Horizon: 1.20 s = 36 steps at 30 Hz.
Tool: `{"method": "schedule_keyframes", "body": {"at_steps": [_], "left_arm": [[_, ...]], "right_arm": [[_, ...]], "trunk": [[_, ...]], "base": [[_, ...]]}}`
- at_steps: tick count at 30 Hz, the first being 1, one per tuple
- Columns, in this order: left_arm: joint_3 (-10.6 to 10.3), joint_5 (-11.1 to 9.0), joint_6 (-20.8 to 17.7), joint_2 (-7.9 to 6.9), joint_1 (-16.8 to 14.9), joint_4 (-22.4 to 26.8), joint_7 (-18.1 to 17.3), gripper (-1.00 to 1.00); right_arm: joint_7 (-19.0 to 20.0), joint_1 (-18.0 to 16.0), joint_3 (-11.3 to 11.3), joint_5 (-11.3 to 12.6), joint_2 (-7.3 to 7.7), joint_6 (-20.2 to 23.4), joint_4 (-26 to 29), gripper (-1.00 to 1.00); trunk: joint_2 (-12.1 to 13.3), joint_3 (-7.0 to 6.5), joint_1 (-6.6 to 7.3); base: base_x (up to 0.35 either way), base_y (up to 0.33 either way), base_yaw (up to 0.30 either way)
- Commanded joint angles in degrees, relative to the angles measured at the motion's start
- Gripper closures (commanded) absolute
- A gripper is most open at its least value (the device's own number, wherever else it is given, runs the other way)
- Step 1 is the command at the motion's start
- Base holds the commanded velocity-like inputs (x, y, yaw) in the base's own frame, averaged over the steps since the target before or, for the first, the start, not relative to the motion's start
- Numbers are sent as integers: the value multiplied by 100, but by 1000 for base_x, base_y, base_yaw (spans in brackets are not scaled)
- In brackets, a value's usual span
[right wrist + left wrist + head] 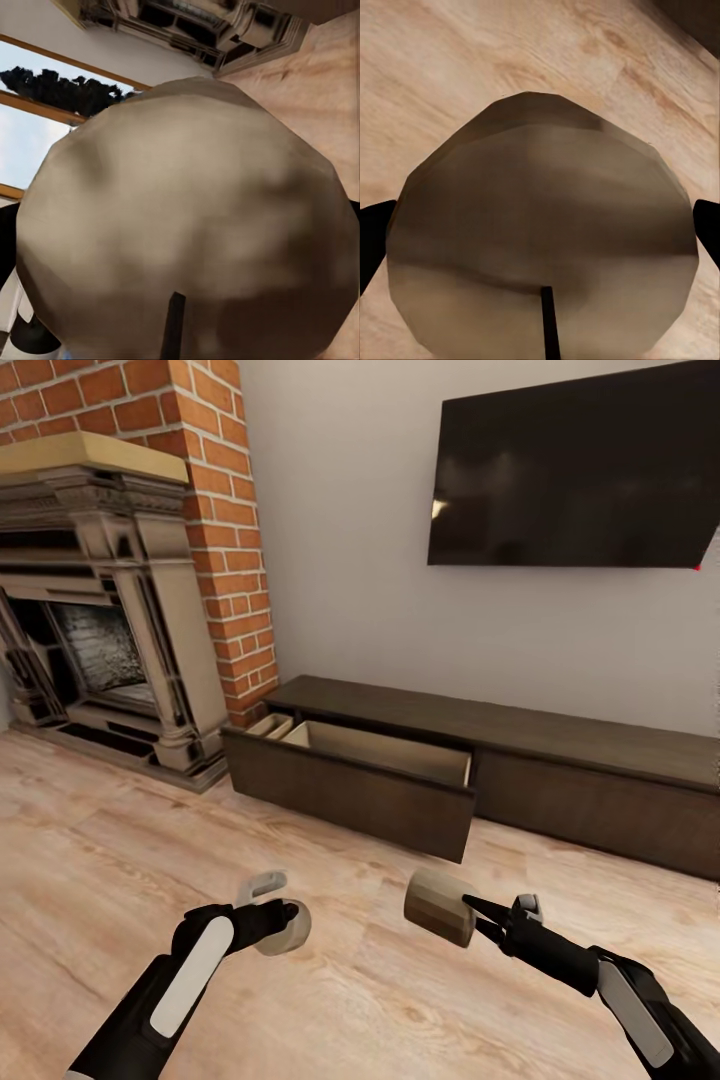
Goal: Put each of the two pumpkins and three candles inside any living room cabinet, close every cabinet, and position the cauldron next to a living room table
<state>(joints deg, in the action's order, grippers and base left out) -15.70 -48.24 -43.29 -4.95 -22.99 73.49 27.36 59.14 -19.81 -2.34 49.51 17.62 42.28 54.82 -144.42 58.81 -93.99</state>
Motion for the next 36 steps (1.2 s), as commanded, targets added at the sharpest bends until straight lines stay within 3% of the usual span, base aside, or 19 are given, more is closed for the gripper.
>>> {"method": "schedule_keyframes", "body": {"at_steps": [1, 7, 23, 36], "left_arm": [[-13, -63, 5, -6, -3, 7, 58, 100], [-12, -63, 5, -6, -1, 7, 58, 100], [-12, -63, 5, -6, -1, 7, 58, 100], [-16, -66, 5, -6, -1, 7, 58, 100]], "right_arm": [[-7, -5, -12, 68, 5, 52, 2, 100], [-7, -5, -12, 68, 4, 51, 2, 100], [3, -5, -12, 68, 14, 43, 2, 100], [2, -5, -12, 68, 14, 44, 2, 100]], "trunk": [[-2, 5, -1], [-2, 5, -1], [-2, 3, -1], [-2, -60, -1]], "base": [[271, 243, -213], [246, 257, -162], [237, 262, -12], [238, 250, -220]]}}
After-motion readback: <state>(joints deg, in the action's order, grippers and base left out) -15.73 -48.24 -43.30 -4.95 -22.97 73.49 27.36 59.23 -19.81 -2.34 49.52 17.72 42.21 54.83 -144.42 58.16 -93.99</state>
